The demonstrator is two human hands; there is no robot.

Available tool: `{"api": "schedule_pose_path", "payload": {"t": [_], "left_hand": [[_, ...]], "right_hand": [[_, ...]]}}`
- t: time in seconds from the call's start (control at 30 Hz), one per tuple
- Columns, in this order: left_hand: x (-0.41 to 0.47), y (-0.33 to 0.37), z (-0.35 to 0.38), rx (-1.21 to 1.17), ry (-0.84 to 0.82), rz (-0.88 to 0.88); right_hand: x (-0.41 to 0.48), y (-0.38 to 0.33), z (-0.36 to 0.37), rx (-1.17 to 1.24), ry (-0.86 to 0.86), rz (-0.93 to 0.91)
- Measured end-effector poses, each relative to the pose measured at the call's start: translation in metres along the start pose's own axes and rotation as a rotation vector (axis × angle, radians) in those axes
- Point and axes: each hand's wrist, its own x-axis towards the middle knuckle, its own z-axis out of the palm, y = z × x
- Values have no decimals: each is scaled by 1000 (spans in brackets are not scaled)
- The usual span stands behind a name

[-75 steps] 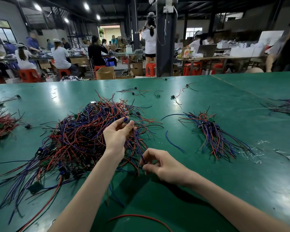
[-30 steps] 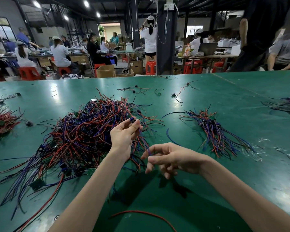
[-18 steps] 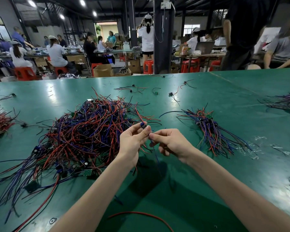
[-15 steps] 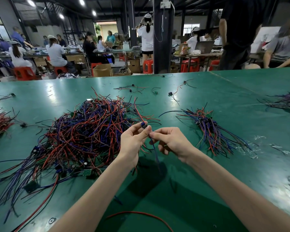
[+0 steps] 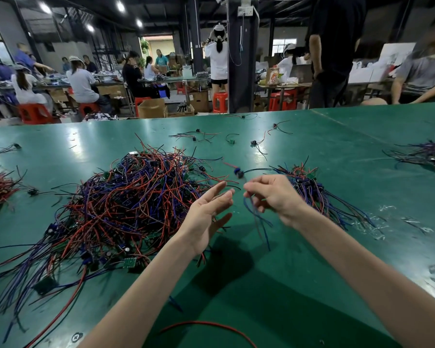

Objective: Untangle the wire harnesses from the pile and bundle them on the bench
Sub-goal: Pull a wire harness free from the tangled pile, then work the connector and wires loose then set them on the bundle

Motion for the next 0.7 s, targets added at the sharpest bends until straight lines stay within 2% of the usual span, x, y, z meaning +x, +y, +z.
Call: {"api": "schedule_pose_path", "payload": {"t": [0.13, 0.27, 0.37, 0.57, 0.63, 0.7], "left_hand": [[0, 2, -1, -34, -17, -36], [0, 0, -1, -38, -21, -67], [1, -3, -2, -9, -15, -89], [1, -5, -1, 60, 2, -77], [0, -8, 0, 122, 38, -52], [1, -10, 0, 165, 86, -19]], "right_hand": [[26, -22, -45, -37, 171, -1], [53, -16, -98, -178, 352, 205], [61, 4, -124, -348, 386, 357], [63, 20, -131, -554, 431, 382], [59, 14, -123, -752, 453, 367], [52, 4, -101, -1087, 493, 314]]}}
